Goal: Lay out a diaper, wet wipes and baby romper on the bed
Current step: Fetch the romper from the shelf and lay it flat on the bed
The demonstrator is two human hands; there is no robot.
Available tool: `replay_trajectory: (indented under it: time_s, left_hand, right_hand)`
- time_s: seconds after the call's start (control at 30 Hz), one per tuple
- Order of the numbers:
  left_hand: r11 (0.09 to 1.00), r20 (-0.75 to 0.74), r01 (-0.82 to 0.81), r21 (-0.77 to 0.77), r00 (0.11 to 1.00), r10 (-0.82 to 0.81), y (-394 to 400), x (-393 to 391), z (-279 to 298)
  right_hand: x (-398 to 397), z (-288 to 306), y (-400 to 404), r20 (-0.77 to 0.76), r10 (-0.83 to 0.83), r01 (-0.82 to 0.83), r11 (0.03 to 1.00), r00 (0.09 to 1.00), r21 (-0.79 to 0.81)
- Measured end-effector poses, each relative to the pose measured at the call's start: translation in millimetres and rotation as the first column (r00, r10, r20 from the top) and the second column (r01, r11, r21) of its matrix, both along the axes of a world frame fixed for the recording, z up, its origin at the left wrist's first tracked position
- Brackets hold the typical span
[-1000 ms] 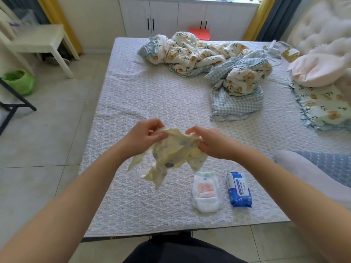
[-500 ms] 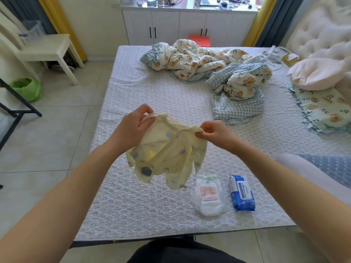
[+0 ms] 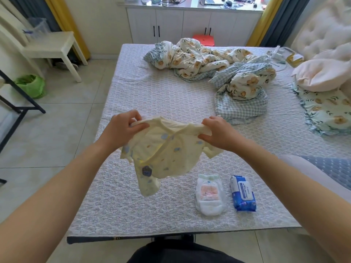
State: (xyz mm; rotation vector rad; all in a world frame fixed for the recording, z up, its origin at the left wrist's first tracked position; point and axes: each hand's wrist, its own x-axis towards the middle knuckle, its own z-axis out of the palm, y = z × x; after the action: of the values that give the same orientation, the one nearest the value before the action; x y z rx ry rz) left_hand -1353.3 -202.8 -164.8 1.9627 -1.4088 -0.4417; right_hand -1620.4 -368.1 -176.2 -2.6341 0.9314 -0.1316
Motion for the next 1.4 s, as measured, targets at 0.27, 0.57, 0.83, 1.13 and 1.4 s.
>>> replay_trajectory:
  time_s: [0.27,0.57,0.83,1.13,1.4]
  left_hand:
    - [0.938,-0.045,0.131,0.322,0.991,-0.123,20.1,18.8,-14.5]
    - [0.754,-0.471,0.361,0.549,0.879,-0.078,58.7,32.4,-18.1]
    - [0.639,-0.624,0.473,0.606,0.781,0.013,51.8,49.7,-23.4]
    - [0.739,-0.215,0.044,0.672,0.967,0.138,15.5,51.1,-224.2]
    - [0.664,0.082,-0.081,0.743,0.996,0.03,-16.5,46.2,-377.1]
  right_hand:
    - [-12.0,-1.8,3.1,-0.002,-0.069,0.066,0.954,0.998,0.291]
    - [-27.1,5.4,17.8,0.001,0.042,-0.033,0.746,0.999,0.665]
    - [-13.4,4.8,11.2,-0.013,0.018,0.001,0.545,1.0,0.838]
    - [10.9,-201.7,-14.1,-0.487,0.007,0.188,0.918,0.873,0.35]
    - [11.8,-345.4,-49.1,-0.491,-0.106,0.305,0.888,0.865,0.345]
